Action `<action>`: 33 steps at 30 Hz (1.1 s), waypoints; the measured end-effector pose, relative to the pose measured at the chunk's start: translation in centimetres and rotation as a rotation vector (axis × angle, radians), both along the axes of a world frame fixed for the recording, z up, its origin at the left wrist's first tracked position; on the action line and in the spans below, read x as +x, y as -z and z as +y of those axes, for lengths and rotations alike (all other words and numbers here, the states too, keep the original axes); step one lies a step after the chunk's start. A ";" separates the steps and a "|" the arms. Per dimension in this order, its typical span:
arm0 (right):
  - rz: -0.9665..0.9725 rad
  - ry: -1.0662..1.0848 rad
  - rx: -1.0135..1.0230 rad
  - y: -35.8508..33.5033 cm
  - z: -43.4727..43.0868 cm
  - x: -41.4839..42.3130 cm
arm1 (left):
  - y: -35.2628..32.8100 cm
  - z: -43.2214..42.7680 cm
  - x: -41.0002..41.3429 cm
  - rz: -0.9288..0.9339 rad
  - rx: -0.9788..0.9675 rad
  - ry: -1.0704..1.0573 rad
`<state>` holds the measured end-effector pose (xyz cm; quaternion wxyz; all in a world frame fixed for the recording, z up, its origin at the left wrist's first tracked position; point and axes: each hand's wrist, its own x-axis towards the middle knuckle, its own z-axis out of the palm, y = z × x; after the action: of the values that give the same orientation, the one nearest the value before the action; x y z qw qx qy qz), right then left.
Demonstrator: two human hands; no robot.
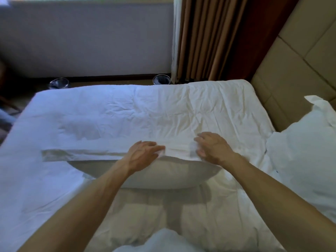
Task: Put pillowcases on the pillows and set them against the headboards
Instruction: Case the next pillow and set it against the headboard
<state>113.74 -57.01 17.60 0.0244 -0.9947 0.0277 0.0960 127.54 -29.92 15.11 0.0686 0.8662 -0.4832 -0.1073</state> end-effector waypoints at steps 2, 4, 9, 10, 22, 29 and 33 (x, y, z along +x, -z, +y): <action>0.024 -0.106 0.018 0.1 4.1 2.2 | 0.1 3.5 1.4 -0.005 0.026 -0.044; 0.034 -0.160 -0.012 1.1 8.0 3.6 | 0.7 7.5 2.6 -0.035 0.091 -0.076; 0.101 -0.137 -0.184 4.2 13.1 4.4 | 3.3 16.9 4.2 -0.078 0.249 -0.148; 0.107 -0.122 -0.220 4.6 13.6 4.4 | 4.0 18.3 4.5 -0.085 0.233 -0.170; 0.100 0.199 -0.368 4.4 15.9 5.0 | 6.2 18.6 7.2 -0.014 -0.082 -0.259; 0.107 0.309 -0.411 3.9 16.4 1.3 | 7.4 18.3 9.2 -0.212 -0.076 0.091; 0.092 0.294 -0.451 3.9 16.8 0.9 | 7.0 17.8 8.4 -0.360 -0.076 0.279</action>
<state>114.67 -40.23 13.74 -0.1855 -0.9548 0.1937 0.1280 135.98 -12.12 8.14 -0.0017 0.7929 -0.6065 0.0585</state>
